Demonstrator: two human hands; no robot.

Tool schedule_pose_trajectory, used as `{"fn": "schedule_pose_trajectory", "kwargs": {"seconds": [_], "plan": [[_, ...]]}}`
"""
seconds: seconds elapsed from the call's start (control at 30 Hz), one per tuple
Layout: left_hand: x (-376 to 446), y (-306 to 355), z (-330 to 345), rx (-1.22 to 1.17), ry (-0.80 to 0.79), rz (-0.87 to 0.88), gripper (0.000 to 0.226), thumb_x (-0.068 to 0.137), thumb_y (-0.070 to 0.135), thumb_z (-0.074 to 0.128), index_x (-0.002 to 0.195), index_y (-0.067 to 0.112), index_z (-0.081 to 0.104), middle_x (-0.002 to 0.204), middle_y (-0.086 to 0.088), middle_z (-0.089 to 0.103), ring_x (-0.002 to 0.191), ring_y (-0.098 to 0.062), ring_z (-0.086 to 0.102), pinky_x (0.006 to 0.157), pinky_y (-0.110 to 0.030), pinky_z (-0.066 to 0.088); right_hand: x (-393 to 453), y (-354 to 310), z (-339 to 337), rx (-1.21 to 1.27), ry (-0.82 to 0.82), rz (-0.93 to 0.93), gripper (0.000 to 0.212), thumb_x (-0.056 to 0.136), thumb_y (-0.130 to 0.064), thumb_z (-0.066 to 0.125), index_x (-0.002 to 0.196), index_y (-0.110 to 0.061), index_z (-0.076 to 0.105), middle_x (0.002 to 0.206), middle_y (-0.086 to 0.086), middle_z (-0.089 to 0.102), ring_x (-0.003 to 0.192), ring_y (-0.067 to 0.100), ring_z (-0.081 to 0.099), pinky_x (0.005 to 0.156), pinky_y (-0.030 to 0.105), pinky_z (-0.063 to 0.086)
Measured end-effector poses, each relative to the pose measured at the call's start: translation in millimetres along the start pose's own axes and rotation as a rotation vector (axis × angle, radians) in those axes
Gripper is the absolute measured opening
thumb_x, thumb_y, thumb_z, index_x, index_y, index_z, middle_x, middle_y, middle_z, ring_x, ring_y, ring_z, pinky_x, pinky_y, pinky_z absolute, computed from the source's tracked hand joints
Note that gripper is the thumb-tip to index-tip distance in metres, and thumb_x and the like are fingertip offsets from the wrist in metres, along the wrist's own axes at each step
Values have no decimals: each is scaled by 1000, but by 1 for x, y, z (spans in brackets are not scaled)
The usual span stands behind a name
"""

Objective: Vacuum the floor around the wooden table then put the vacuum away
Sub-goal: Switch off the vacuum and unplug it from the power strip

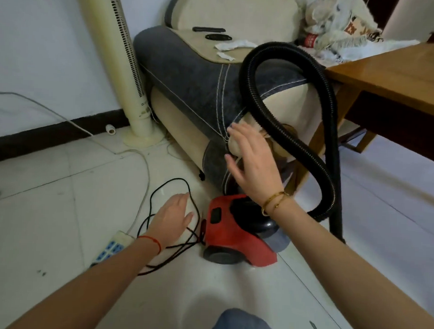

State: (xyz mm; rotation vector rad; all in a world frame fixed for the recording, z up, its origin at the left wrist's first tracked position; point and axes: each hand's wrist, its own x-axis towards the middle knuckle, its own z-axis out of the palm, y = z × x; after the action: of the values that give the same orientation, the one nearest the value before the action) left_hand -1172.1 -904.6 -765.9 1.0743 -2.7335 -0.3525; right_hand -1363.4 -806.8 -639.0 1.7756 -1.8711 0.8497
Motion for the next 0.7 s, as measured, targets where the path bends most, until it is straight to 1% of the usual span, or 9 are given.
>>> {"fn": "schedule_pose_trajectory", "kwargs": {"seconds": [0.07,0.2,0.27,0.33,0.4,0.47,0.57,0.63,0.7], "plan": [[-19,-29,-8,-1,-2,-88,59,100,35,42,149,7,24,148,-9,33,136,-19,33,110,-25,26,-6,-24,21,43,-103,-64,43,93,-27,53,132,-8,49,137,8,50,133,23,41,116,37,27],[-57,-83,-14,-23,-8,-241,59,97,30,49,146,4,30,145,-13,38,133,-23,36,110,-28,28,-20,-65,75,171,-359,-53,40,89,-28,57,124,-9,55,126,8,57,120,26,52,106,40,40],[-74,-110,-7,-35,-31,-310,58,97,21,50,147,3,28,147,-13,35,135,-23,34,111,-29,27,-27,-81,103,201,-491,-43,39,89,-29,57,124,-11,56,124,7,58,118,25,53,104,37,40],[-90,-138,3,-45,-42,-395,59,95,14,50,149,6,25,149,-11,32,136,-22,33,110,-29,29,-32,-98,129,219,-608,-35,39,92,-32,55,126,-13,54,127,6,58,120,23,51,105,32,36],[-104,-163,13,-62,-89,-483,64,95,14,51,150,8,20,151,-10,28,137,-21,31,109,-28,29,-35,-115,156,240,-707,-26,40,93,-32,52,128,-13,53,128,5,57,121,21,50,105,30,34],[-116,-186,23,-89,-125,-569,67,95,17,52,151,8,17,152,-11,25,137,-22,30,110,-29,28,-37,-133,186,260,-795,-13,40,94,-33,51,128,-12,53,127,6,58,120,23,51,103,31,36],[-134,-214,45,-140,-155,-686,71,94,25,55,151,7,18,153,-12,25,138,-23,28,111,-29,27,-46,-160,230,291,-932,-8,39,95,-36,49,126,-12,54,124,8,58,116,25,52,99,34,40],[-142,-226,64,-161,-180,-717,71,92,23,58,150,7,20,150,-11,28,136,-22,32,109,-27,30,-53,-178,257,295,-1020,-18,40,97,-37,45,126,-10,53,124,10,57,114,26,52,97,35,41],[-145,-233,82,-185,-192,-745,65,91,19,59,147,7,27,145,-10,35,131,-22,36,106,-26,33,-60,-195,280,290,-1097,-38,43,98,-39,42,127,-8,51,125,12,56,113,28,52,96,37,42]]}}
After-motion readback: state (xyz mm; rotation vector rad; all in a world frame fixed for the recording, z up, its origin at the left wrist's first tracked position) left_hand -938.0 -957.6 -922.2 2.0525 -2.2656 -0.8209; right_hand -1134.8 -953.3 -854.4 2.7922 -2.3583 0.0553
